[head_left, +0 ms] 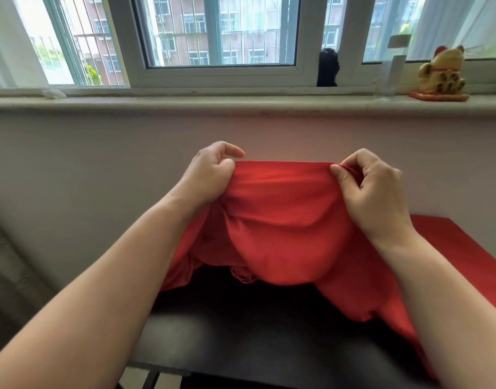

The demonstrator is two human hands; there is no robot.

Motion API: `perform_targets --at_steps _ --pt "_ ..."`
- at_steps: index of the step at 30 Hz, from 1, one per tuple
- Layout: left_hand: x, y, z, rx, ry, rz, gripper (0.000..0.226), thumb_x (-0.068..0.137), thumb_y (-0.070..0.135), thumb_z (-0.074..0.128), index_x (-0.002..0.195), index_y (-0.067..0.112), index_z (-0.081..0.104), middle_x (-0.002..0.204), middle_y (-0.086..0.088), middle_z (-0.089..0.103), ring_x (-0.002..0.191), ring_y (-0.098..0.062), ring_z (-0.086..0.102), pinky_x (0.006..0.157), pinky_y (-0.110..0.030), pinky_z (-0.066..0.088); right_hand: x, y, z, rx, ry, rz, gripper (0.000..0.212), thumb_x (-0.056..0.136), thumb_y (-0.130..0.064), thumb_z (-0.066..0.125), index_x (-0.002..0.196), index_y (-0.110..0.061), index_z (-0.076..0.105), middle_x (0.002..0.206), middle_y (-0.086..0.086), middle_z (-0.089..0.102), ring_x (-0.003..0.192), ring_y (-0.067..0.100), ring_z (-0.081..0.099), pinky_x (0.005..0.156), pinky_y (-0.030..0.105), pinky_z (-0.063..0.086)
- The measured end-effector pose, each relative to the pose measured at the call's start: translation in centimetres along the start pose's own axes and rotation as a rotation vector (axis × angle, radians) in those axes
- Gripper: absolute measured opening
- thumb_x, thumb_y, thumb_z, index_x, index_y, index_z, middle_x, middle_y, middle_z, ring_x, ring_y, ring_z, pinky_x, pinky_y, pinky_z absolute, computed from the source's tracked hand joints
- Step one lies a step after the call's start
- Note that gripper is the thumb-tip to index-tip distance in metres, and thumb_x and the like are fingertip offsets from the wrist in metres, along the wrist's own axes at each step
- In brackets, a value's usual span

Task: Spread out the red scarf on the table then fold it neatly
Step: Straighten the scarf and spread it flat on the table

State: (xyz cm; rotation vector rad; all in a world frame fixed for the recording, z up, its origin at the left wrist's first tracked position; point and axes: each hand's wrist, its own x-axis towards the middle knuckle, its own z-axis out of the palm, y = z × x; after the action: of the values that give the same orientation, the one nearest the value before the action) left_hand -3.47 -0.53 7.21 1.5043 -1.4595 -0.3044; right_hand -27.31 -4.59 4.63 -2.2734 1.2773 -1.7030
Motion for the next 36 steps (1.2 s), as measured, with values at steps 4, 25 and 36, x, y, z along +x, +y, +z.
perform_targets --at_steps 4,25,36 --pt "-0.1 -0.3 -0.2 0.183 -0.010 0.101 0.008 0.086 0.026 0.062 0.083 0.021 0.067 0.070 0.010 0.061 0.067 -0.006 0.054 0.069 -0.022 0.044 -0.1 -0.1 0.0 0.012 0.015 -0.010 0.021 0.088 -0.026 0.062 0.077 -0.009 0.059 0.064 -0.001 0.058 0.062 0.024 0.057 0.062 0.036 0.042" --pt "-2.6 -1.5 0.5 -0.097 -0.049 0.282 0.028 0.078 0.007 0.053 0.089 0.032 0.047 0.080 0.006 0.054 0.057 -0.009 0.048 0.055 -0.017 0.038 2.2 -6.6 5.2 0.269 -0.510 0.174 0.015 0.084 -0.020 0.064 0.073 -0.012 0.071 0.062 -0.001 0.063 0.053 0.003 0.049 0.055 0.024 0.040" --pt "-2.4 -3.2 0.9 0.290 0.096 0.300 0.030 0.072 0.007 0.042 0.082 0.011 0.070 0.085 -0.004 0.065 0.080 -0.020 0.061 0.078 -0.028 0.048 2.7 -5.0 3.9 0.068 -0.220 0.070 0.017 0.080 -0.030 0.069 0.071 -0.015 0.070 0.063 -0.003 0.063 0.061 0.009 0.055 0.062 0.023 0.041"
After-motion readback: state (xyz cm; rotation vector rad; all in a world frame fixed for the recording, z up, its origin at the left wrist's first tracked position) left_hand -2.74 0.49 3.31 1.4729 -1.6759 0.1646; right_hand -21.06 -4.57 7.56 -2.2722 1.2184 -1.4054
